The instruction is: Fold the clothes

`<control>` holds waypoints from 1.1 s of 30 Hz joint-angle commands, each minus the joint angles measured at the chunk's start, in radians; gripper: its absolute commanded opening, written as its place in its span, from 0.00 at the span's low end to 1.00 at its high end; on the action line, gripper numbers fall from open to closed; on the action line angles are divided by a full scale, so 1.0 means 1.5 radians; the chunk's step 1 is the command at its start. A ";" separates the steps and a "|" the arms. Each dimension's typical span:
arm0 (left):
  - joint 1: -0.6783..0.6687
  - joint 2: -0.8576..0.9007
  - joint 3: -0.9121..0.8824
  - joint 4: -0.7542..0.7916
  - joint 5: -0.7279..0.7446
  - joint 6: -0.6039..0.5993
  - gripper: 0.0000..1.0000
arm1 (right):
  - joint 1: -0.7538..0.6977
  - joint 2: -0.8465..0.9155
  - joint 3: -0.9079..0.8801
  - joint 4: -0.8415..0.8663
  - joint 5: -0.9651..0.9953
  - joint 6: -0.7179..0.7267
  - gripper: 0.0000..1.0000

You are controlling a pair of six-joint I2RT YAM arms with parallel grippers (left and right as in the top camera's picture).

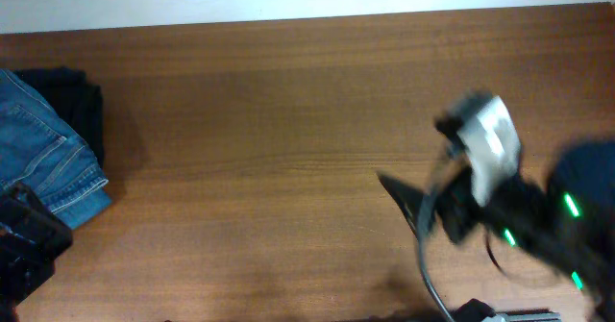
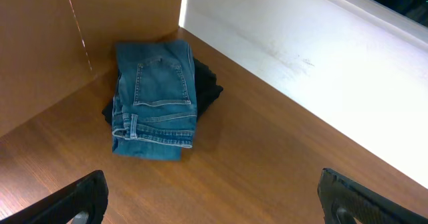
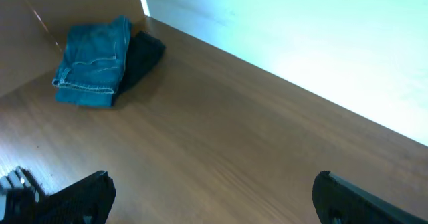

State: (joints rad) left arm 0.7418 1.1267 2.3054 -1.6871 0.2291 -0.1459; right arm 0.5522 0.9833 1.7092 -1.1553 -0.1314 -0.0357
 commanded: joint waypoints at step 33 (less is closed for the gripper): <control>0.001 -0.002 -0.003 0.000 0.005 0.013 1.00 | -0.229 -0.653 -1.045 0.879 0.012 -0.006 0.99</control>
State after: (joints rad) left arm 0.7418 1.1263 2.3047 -1.6875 0.2295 -0.1459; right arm 0.2272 0.0151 0.1688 0.1436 -0.1272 -0.0460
